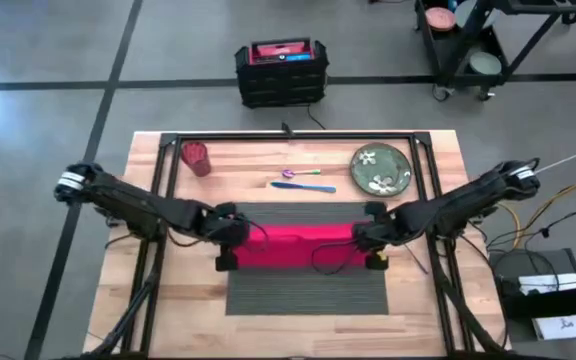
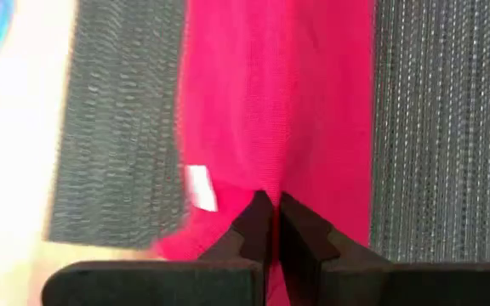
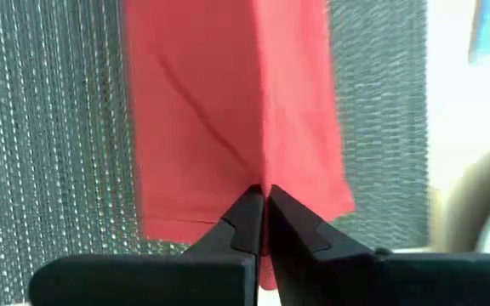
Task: Set table place
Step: Fold the red napkin
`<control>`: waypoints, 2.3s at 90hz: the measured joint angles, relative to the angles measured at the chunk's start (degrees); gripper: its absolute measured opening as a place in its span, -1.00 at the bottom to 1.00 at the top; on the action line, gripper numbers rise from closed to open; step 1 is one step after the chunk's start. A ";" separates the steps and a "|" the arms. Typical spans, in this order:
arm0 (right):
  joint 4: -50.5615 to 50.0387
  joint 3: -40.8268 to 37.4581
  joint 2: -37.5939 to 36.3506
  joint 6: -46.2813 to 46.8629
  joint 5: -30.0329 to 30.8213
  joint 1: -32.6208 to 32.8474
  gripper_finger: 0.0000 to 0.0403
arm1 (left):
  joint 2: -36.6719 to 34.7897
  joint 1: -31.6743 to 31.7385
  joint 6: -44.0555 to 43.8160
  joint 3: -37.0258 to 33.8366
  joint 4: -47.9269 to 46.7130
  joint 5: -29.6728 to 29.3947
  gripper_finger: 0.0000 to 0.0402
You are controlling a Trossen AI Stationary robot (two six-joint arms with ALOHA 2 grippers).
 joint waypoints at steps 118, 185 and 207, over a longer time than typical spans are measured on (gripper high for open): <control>-4.63 1.48 -10.56 14.89 -4.83 8.59 -1.00 | -1.64 -8.61 -11.93 6.89 -6.11 -1.82 -1.00; 17.12 -19.79 -12.80 21.20 -18.95 6.87 -1.00 | -0.38 -5.26 -17.05 -13.45 22.12 11.52 -1.00; 16.96 -21.19 -11.35 21.46 -13.32 5.90 -1.00 | -0.29 -4.86 -16.43 -17.73 26.39 10.25 -0.99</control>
